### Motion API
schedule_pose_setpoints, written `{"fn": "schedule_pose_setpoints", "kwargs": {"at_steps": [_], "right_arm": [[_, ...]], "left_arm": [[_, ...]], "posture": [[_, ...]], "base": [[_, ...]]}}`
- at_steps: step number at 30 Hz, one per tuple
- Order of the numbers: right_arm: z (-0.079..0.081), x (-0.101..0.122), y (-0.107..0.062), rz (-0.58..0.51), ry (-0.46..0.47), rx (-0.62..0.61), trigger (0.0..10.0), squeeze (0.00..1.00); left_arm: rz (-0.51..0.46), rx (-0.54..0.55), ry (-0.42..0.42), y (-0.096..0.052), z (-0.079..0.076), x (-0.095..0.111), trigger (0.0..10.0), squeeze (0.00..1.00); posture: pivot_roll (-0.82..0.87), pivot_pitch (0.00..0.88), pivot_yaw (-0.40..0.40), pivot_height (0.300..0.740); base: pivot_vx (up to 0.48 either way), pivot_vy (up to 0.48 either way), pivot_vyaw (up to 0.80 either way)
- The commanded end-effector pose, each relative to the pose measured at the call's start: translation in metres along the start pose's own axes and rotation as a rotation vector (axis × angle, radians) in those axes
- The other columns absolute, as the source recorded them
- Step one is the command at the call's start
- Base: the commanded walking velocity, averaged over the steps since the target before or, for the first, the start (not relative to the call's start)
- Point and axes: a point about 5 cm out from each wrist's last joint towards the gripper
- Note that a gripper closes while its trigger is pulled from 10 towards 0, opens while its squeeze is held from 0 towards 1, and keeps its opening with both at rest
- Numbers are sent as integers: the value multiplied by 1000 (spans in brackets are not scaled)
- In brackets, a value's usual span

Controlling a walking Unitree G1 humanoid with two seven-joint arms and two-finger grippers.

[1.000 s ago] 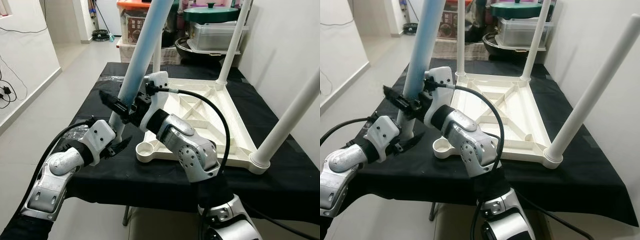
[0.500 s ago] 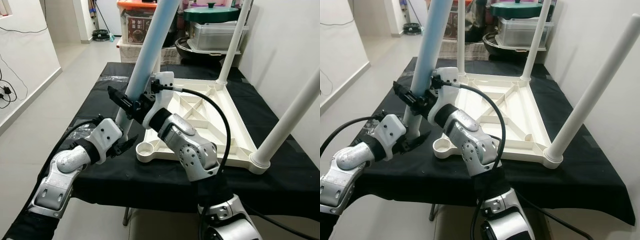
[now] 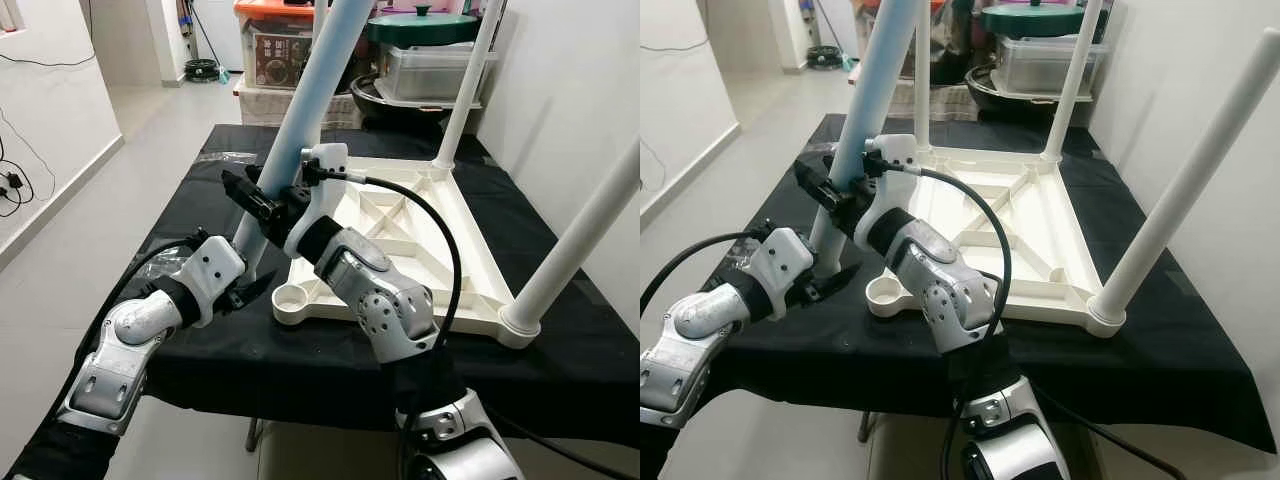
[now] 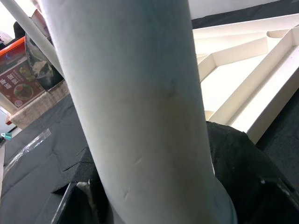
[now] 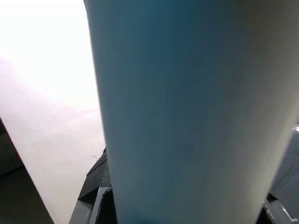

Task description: Building children table

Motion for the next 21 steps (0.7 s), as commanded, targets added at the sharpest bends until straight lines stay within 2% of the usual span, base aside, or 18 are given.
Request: {"fn": "schedule_pose_setpoints", "kwargs": {"at_steps": [1,2,5,7,10,13,14,16,18,19,21], "right_arm": [[30,-11,11,-94,166,81,0,0],[28,-10,10,-100,163,75,0,0],[14,1,7,-129,131,28,0,0],[0,11,4,-155,79,-24,0,0],[-8,16,2,-167,63,-47,0,0],[-26,30,-5,-190,22,-99,0,0],[-34,33,-9,-183,-31,-133,0,0],[-34,33,-9,-183,-31,-133,0,0],[-43,34,-13,-168,-99,-180,0,0],[-48,34,-15,-158,-132,-211,0,0],[-51,34,-17,-153,-150,-230,0,0]], "left_arm": [[-34,-66,17,1,-10,4,10000,333],[-36,-54,6,-1,-7,4,10000,1000],[-35,1,-5,-7,3,3,10000,1000],[-35,20,-11,-13,7,5,10000,1000],[-43,17,-21,-18,7,7,10000,1000],[-42,16,-47,-31,6,9,10000,1000],[-16,51,-29,-36,8,8,10000,1000],[-16,51,-29,-36,8,8,10000,1000],[6,87,-12,-41,11,8,10000,1000],[24,127,-10,-45,14,7,10000,239],[36,153,-11,-47,16,7,10000,239]], "posture": [[57,0,-41,740],[61,0,-40,740],[66,0,-40,740],[68,0,-40,740],[72,0,-43,740],[75,0,-45,740],[78,0,-47,740],[78,0,-47,740],[79,0,-49,740],[83,0,-51,740],[83,0,-51,740]], "base": [[0,0,0],[0,0,0],[0,0,0],[0,0,0],[0,0,0],[0,0,0],[0,0,0],[0,0,0],[0,0,0],[0,0,0],[0,0,0]]}}
Point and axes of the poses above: a point about 5 cm out from each wrist's last joint towards the gripper, its own y axis pointing out of the wrist towards the gripper, its own x axis along the axis of the wrist's last joint, z = x × y, and after that the axes turned 13 degrees about y, right-handed
